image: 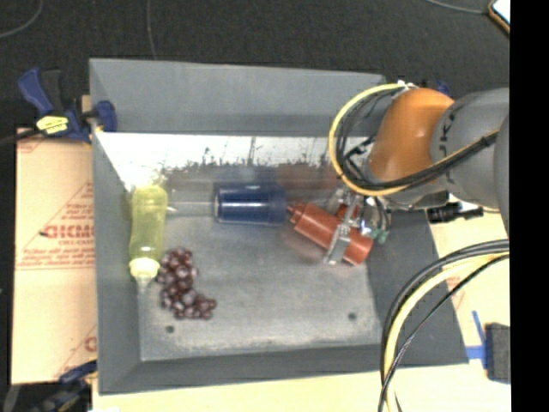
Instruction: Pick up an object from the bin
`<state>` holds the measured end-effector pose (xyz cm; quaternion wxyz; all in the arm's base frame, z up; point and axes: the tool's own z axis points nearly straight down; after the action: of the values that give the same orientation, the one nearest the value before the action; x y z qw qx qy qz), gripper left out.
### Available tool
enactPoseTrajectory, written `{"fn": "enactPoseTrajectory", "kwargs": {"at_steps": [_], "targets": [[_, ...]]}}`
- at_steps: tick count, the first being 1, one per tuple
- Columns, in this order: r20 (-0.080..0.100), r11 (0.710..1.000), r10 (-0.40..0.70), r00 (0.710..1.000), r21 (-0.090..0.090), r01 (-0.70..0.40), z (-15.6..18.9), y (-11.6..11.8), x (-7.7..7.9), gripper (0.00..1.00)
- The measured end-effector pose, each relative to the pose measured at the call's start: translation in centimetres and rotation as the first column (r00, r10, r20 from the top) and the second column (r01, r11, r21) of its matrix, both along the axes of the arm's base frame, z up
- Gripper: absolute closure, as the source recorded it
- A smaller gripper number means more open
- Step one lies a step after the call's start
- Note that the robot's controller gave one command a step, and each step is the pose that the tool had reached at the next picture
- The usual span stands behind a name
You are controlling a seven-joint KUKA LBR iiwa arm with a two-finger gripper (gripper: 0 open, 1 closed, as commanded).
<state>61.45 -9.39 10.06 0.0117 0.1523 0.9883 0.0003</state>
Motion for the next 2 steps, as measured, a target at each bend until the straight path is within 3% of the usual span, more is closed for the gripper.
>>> {"fn": "enactPoseTrajectory", "kwargs": {"at_steps": [1, 2], "targets": [[0.009, 0.993, -0.116, 0.993, 0.005, 0.116, -3.1, 0.7, 0.7, 0.00], [0.002, 0.996, -0.084, 0.996, 0.000, 0.084, -3.0, 1.4, -0.6, 1.00]]}}
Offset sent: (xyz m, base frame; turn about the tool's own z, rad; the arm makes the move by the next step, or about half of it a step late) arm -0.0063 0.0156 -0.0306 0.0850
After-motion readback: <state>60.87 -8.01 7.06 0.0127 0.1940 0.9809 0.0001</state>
